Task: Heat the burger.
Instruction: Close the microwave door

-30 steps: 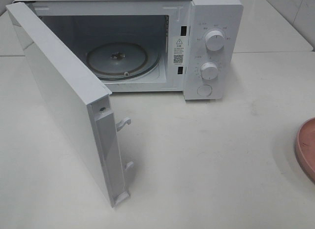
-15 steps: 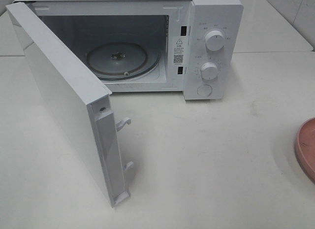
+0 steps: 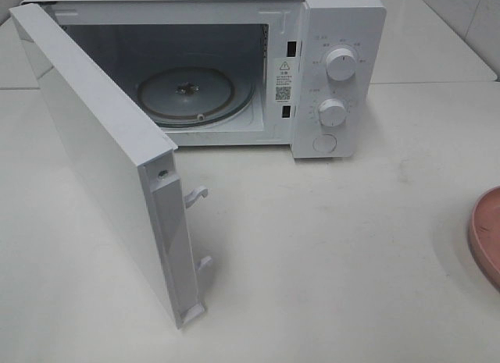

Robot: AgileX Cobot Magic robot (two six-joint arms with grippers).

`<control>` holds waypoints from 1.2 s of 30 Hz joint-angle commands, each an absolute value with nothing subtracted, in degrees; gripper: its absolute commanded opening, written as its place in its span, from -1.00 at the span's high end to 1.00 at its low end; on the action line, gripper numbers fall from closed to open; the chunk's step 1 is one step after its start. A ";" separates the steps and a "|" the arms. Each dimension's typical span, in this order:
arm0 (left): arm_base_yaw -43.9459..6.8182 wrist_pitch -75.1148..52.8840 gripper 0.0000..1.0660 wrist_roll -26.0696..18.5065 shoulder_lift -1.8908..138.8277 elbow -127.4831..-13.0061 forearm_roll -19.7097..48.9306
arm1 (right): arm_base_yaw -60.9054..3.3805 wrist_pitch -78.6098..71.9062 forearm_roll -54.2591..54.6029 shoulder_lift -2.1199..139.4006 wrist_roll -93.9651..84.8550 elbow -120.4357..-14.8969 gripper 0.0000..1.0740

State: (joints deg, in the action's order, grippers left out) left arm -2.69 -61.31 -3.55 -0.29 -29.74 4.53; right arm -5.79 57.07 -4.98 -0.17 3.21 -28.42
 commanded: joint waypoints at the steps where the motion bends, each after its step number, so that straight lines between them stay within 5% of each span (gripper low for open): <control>1: -2.58 -60.33 -0.84 -3.50 -0.46 -30.19 5.16 | -5.39 57.12 -4.98 -1.89 3.21 -28.42 -0.37; 9: -2.58 -53.46 -0.47 -3.50 6.53 -31.63 5.27 | -5.39 57.12 -4.98 -1.89 3.21 -28.42 -0.37; 11: -2.58 -50.82 -0.14 -3.50 9.80 -31.46 5.27 | -5.39 57.12 -4.98 -1.89 3.21 -28.42 -0.37; 12: -2.58 -50.82 -0.14 -3.50 9.80 -31.46 5.27 | -5.39 57.12 -4.98 -1.89 3.21 -28.42 -0.37; 13: -2.58 -47.96 0.10 -3.50 12.49 -31.46 5.27 | -5.39 57.12 -4.98 -1.89 3.21 -28.42 -0.37; 20: -2.58 -38.56 0.68 -3.50 22.00 -31.46 5.27 | -5.39 57.12 -4.98 -1.89 3.21 -28.42 -0.37; 22: -2.58 -33.92 1.00 -3.67 27.96 -31.28 5.27 | -5.39 57.12 -4.98 -1.89 3.21 -28.42 -0.37; 36: -2.64 3.95 1.00 -3.90 47.44 -23.15 5.27 | -5.39 57.12 -4.98 -1.89 3.21 -28.42 -0.37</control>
